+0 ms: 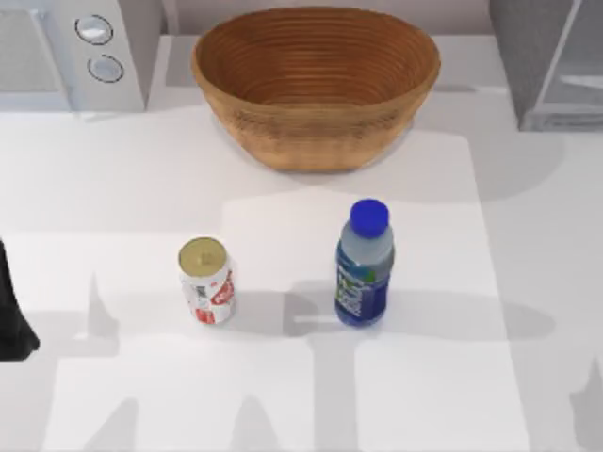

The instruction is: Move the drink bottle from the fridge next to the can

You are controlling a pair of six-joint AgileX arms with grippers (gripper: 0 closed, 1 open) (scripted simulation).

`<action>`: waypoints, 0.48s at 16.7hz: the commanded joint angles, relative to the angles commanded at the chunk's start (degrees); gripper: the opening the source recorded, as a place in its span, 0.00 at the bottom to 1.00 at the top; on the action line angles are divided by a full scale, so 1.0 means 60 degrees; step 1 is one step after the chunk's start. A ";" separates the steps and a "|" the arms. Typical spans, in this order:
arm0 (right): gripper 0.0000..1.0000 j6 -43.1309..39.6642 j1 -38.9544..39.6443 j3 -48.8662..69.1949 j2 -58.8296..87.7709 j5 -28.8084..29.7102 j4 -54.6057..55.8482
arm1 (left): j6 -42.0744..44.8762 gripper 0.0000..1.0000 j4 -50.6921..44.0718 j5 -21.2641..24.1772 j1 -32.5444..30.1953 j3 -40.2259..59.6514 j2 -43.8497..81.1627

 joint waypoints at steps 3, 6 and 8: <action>1.00 -0.0018 -0.0003 0.0947 -0.1158 -0.0011 -0.2231 | 0.0000 1.00 0.0000 0.0000 0.0000 0.0000 0.0000; 1.00 -0.0045 -0.0007 0.1674 -0.2032 -0.0016 -0.3724 | 0.0000 1.00 0.0000 0.0000 0.0000 0.0000 0.0000; 1.00 -0.0059 -0.0008 0.1957 -0.2367 -0.0019 -0.4226 | 0.0000 1.00 0.0000 0.0000 0.0000 0.0000 0.0000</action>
